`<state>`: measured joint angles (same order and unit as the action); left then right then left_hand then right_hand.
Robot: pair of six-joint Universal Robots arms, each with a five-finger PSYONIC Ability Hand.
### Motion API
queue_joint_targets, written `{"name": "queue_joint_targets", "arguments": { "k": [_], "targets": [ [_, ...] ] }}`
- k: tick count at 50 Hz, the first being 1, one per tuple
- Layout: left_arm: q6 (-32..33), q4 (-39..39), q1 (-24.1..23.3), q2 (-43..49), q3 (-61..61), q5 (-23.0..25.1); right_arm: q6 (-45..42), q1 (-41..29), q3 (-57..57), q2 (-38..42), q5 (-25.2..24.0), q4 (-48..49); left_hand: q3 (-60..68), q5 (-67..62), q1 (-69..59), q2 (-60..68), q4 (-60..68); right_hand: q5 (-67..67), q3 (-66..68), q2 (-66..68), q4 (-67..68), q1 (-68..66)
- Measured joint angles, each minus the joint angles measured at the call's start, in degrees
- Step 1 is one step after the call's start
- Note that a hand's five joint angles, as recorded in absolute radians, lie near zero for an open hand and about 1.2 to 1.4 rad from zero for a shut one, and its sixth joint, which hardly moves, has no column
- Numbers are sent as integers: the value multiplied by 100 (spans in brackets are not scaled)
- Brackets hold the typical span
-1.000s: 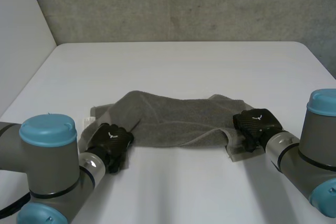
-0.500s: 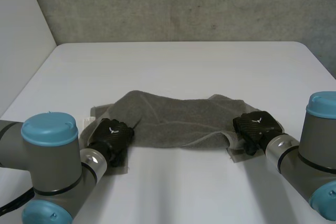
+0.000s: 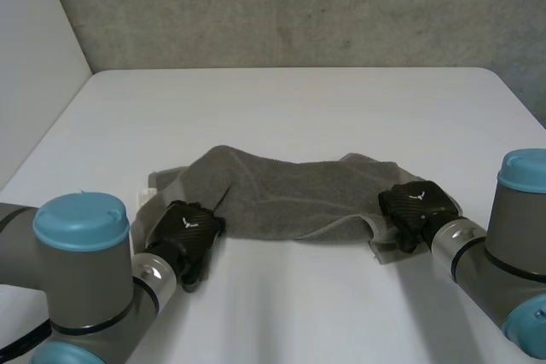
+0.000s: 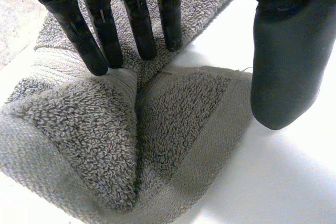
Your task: Fold the towel.
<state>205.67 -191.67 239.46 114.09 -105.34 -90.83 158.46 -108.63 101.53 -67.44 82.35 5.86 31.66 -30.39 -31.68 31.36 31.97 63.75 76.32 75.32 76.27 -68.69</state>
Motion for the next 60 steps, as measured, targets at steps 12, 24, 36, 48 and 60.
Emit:
{"name": "queue_joint_targets", "arguments": {
  "k": [12,24,36,48,60],
  "targets": [
    [-1,-49,13,231,162,-6,0,0,25,0,-4,3,997,-1038,-990,1022,990,0,0,0,0,0],
    [0,-185,23,298,272,-14,-5,-9,34,-5,-9,3,2647,-2756,-2617,2689,2625,0,0,0,0,0],
    [0,-202,49,293,338,-22,-8,-12,42,-6,-9,2,3689,-3751,-3625,3722,3619,0,0,0,0,0],
    [-7,-195,98,145,337,-46,2,1,-1,-67,-14,-22,5591,-5294,-4802,5311,5447,0,0,0,0,0],
    [-282,-183,267,-1690,280,-135,65,120,-734,-1514,-150,-629,5616,-5295,-4802,5312,5448,0,0,0,0,0]
  ]
}}
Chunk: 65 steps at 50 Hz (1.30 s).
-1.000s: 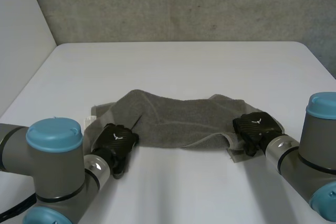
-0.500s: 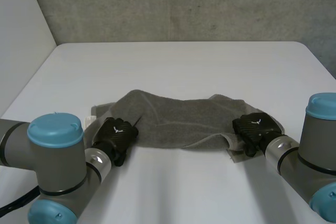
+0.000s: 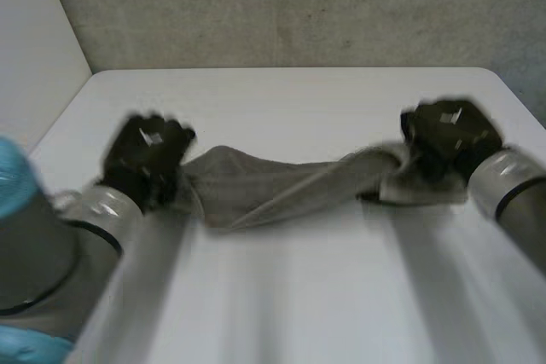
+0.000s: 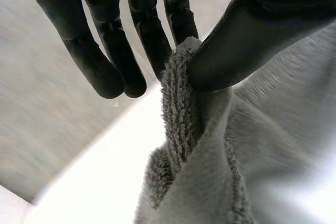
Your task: Fold the towel.
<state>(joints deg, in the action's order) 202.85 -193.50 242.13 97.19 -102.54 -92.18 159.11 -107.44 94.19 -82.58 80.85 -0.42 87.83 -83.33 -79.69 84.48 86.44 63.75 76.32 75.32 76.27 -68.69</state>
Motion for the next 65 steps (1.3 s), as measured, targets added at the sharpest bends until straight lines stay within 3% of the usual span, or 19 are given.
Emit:
{"name": "queue_joint_targets", "arguments": {
  "k": [4,10,15,20,25,28,30,36,39,42,50,54,57,65],
  "targets": [
    [-577,42,234,-988,208,16,-1,204,-841,-519,-286,-942,6,0,0,0,2,0,0,0,0,-1],
    [-1398,319,641,-1577,627,104,-123,560,-2057,-571,-736,-2470,9,0,0,0,42,0,0,0,0,0],
    [-1827,686,1060,-1291,942,391,-723,744,-2772,-24,-1018,-3471,12,0,0,1,42,0,0,0,0,0],
    [-1926,850,1260,-439,1280,653,-1401,730,-3172,614,-1047,-3707,16,0,0,1,42,0,0,0,0,-1],
    [-1904,876,1275,476,2008,725,-1563,609,-3834,1321,-997,-3097,18,-1,0,4,42,0,0,0,0,0],
    [-1915,855,1276,826,2648,710,-1421,472,-4285,1596,-978,-2236,22,0,0,29,42,0,0,0,0,0],
    [-1975,756,1273,991,3296,658,-1177,336,-4571,1710,-959,-1156,25,0,0,29,42,1,0,0,0,-1],
    [-2429,-140,1249,1038,4572,389,-94,141,-4545,1380,-809,1836,28,1,0,34,42,1,0,55,0,0],
    [-2679,-653,1264,943,4885,288,430,142,-4358,1076,-776,2538,29,-1,0,53,42,5,0,76,1,-1],
    [-2846,-907,1291,861,4997,250,722,185,-4217,914,-828,2533,29,2,0,54,42,27,0,76,0,0],
    [-2959,-825,1430,808,4063,462,193,296,-3968,1073,-1198,749,33,-1,0,54,42,28,1,76,1,-2],
    [-2941,-1023,1577,809,3147,864,-419,297,-3776,1274,-1277,149,35,-1,0,56,42,28,1,76,1,0],
    [-2917,-1438,1793,814,2058,1467,-1078,296,-3436,1534,-1301,-269,37,-1,0,56,42,28,1,76,1,-2],
    [-2823,-2361,2116,823,246,2479,-1961,300,-2531,2042,-1322,-555,38,0,0,57,42,28,2,76,1,0]
  ]
}}
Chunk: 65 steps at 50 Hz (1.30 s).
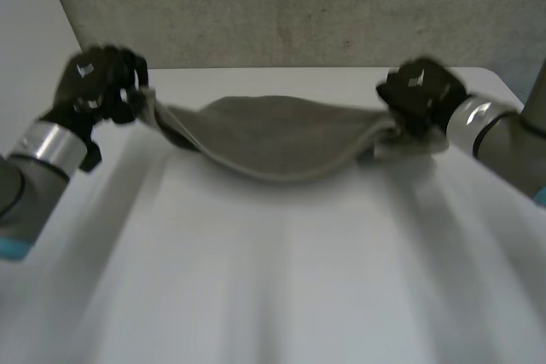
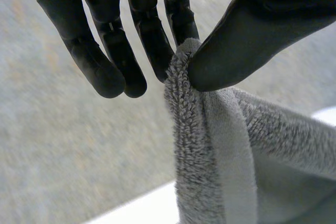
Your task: Fold the towel.
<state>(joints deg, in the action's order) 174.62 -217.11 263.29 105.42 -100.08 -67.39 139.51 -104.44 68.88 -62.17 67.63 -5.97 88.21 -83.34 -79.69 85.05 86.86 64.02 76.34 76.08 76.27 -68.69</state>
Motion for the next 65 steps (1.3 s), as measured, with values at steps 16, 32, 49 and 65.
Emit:
{"name": "queue_joint_targets", "arguments": {
  "k": [16,32,49,65],
  "targets": [
    [1338,-432,243,-203,-1603,797,-1028,90,635,405,-82,-4,3,5,0,0,0,-5072,-5114,-5175,-5106,4494],
    [1421,-418,245,-262,-1698,701,866,105,1533,-589,412,-492,3,5,0,0,0,-5949,-6103,-5979,-6062,5398],
    [1443,-418,245,-260,-1790,703,2561,197,3914,-2314,689,1082,-267,89,32,-174,-199,-5947,-6103,-5979,-6062,5397],
    [2824,-191,221,-363,-2140,768,2437,-432,3368,-732,1436,1969,-5144,4710,4236,-4795,-4964,-5035,-5301,-5335,-5312,4504]
  ]
}}
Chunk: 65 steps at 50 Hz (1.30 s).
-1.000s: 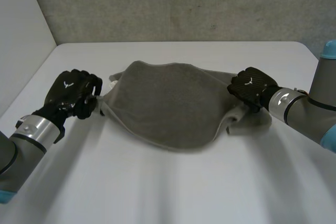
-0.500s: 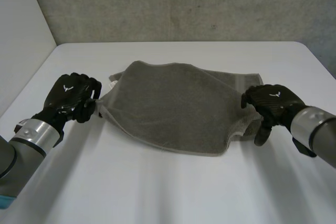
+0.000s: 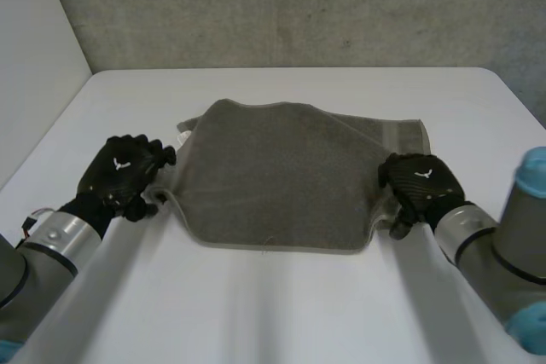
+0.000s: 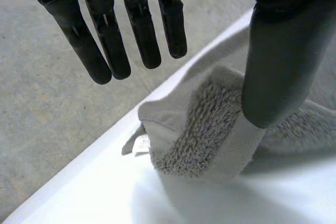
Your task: Fold the towel.
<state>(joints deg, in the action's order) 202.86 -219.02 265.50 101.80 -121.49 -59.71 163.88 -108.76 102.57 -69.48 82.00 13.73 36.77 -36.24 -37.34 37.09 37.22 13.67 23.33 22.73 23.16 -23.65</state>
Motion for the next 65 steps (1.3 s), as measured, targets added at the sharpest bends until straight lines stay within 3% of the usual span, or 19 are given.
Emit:
{"name": "queue_joint_targets", "arguments": {
  "k": [5,10,13,27,39,49,60,65],
  "targets": [
    [620,49,-53,-13,-173,16,-179,-200,-304,452,203,-32,-466,481,460,-476,-460,1606,1610,1685,1624,-1598],
    [939,61,-159,-2,-276,21,-225,-245,-383,561,244,0,-688,716,677,-680,-644,4380,4327,4490,4325,-4286],
    [978,63,-217,7,-290,21,-192,-213,-351,515,243,74,-707,736,684,-689,-652,4991,5035,5207,5064,-4412],
    [1101,96,-333,284,-202,-32,635,-106,-180,267,266,325,-706,730,684,-688,-652,5020,5135,5257,5175,-4417],
    [1851,355,-323,786,-6,-107,1630,323,-337,300,210,125,-705,723,685,-688,-652,5020,5131,5257,5175,-4441],
    [1950,422,-299,1138,345,-700,1624,474,-372,318,202,43,-514,444,580,-544,-618,5012,5131,5258,5175,-4441],
    [1944,385,-303,1430,634,-993,1676,475,-366,334,192,-23,324,-154,-280,284,284,5012,5131,5308,5175,-4441],
    [1942,381,-306,1466,661,-975,1700,466,-366,337,187,-55,1427,-893,-1356,1378,1399,5012,5131,5308,5175,-4441]
  ]
}}
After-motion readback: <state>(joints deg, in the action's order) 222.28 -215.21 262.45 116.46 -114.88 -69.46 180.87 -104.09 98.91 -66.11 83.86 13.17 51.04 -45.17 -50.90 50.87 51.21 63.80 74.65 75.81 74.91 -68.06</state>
